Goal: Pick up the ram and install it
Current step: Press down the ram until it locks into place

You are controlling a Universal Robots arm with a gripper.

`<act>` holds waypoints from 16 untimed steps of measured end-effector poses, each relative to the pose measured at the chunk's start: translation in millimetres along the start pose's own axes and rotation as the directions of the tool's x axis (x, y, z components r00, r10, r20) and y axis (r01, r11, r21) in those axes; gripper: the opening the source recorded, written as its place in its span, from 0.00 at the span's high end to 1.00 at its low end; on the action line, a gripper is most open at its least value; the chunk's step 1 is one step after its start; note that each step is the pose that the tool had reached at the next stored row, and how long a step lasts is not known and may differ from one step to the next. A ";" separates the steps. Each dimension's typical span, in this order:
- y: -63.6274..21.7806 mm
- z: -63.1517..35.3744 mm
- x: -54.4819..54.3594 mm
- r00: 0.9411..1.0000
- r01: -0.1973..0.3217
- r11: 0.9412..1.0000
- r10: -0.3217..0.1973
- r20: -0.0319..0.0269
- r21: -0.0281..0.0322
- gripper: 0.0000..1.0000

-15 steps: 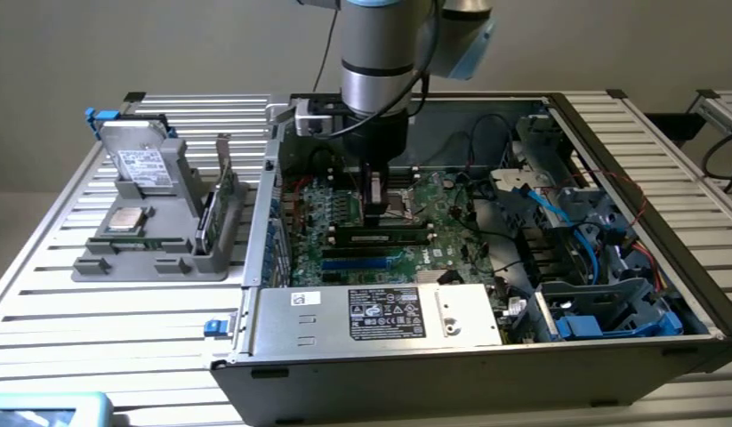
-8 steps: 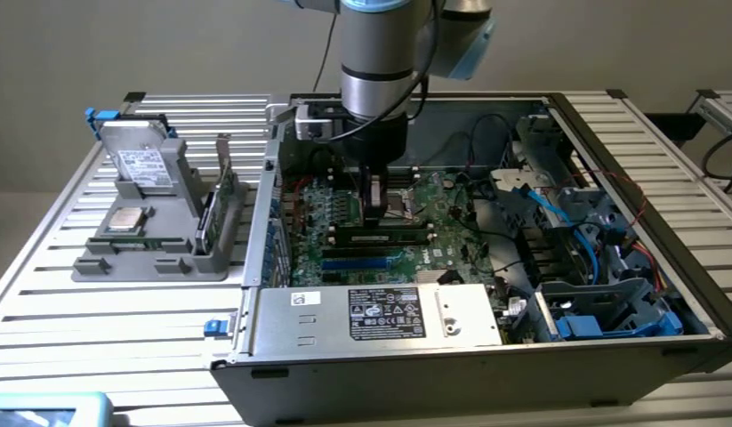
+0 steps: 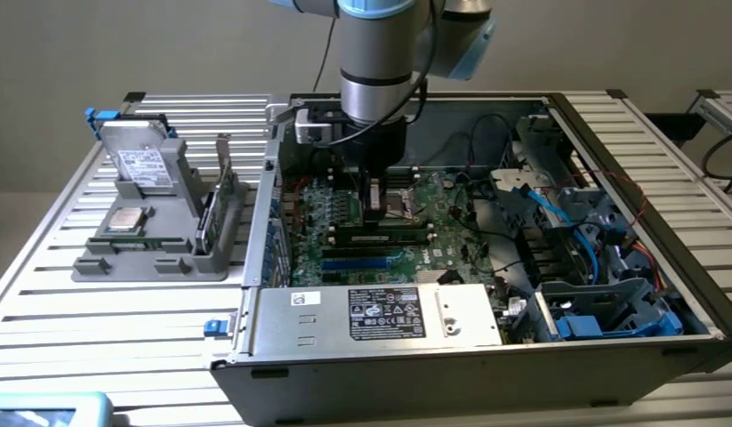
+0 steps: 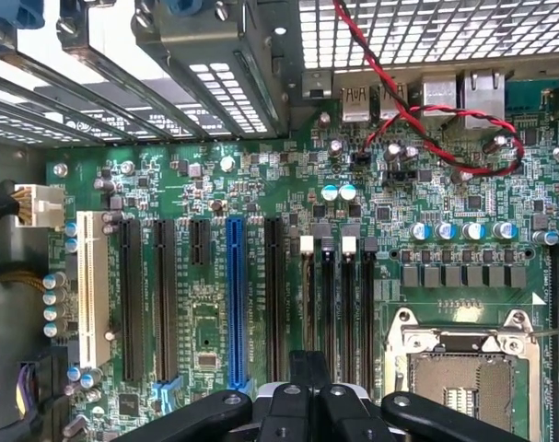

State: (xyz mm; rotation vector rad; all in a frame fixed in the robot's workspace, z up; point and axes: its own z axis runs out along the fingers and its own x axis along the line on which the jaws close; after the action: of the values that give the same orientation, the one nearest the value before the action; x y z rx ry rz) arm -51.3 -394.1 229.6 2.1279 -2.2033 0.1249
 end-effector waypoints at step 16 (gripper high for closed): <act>0.7 2.0 -0.5 1.000 0.000 1.000 0.000 0.002 0.003 0.89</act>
State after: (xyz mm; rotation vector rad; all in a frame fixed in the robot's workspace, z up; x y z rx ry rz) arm -52.0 -393.8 227.6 2.1303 -2.2057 0.1256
